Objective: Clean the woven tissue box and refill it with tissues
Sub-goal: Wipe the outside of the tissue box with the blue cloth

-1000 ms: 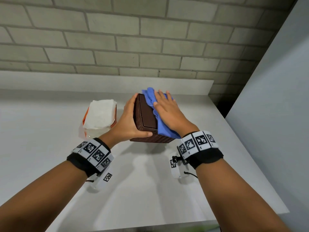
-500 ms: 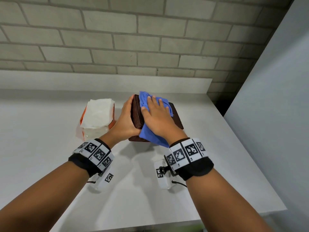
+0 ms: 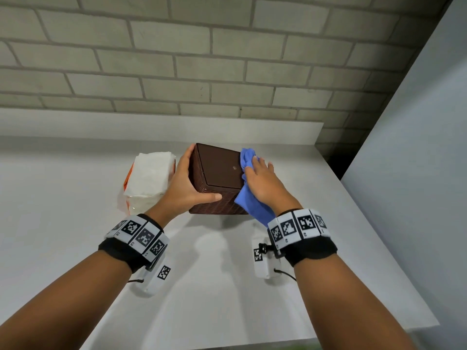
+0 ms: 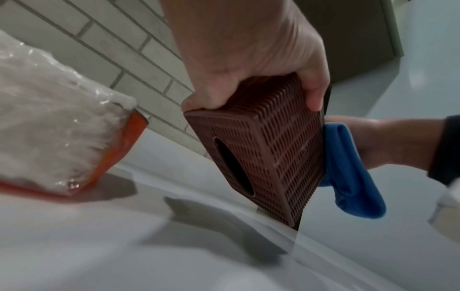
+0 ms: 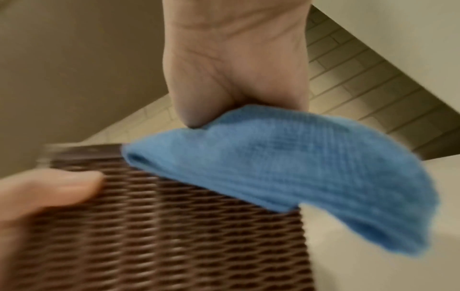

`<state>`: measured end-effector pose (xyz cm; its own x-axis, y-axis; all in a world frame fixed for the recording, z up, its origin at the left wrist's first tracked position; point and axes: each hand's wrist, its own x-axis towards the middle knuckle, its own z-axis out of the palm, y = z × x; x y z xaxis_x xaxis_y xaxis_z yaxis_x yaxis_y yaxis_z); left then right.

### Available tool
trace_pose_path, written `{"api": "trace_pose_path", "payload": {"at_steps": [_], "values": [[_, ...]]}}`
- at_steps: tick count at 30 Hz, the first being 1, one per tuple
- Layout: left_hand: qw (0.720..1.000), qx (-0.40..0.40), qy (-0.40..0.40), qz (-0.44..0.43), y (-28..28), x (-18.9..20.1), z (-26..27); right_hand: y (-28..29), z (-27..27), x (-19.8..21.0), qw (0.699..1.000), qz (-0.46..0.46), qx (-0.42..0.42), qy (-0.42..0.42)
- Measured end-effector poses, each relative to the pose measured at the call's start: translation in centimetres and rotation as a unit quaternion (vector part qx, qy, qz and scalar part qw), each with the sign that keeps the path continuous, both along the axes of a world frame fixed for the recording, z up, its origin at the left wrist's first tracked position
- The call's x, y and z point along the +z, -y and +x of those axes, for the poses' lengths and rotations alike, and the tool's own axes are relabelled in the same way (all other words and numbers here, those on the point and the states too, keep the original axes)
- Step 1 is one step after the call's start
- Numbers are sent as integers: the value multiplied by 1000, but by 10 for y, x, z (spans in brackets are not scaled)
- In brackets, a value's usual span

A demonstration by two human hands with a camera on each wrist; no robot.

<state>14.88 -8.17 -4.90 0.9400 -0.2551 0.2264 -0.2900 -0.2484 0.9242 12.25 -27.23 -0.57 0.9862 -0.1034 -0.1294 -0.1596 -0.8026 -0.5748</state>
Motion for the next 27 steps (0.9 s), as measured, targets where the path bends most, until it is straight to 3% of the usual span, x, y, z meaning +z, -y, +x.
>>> {"api": "trace_pose_path", "payload": {"at_steps": [3,8,13,16,20,23,27], "values": [[1000,-1,-17,-23,4,1,1,-18,-10,4,997,-44,34,46],[999,-13,-28,-44,12,4,1,-34,-12,12,991,-40,91,93],[998,-19,-27,-45,10,6,-1,-3,5,14,996,-30,29,78],[998,-18,-37,-42,9,3,-1,19,9,3,993,113,-25,27],[997,-18,-53,-44,10,-6,1,30,12,-9,950,291,-117,-7],[995,-21,-67,-65,14,-15,5,37,8,-9,931,329,-156,-33],[991,-48,-104,-63,15,-23,11,49,7,-14,946,276,-156,-69]]}}
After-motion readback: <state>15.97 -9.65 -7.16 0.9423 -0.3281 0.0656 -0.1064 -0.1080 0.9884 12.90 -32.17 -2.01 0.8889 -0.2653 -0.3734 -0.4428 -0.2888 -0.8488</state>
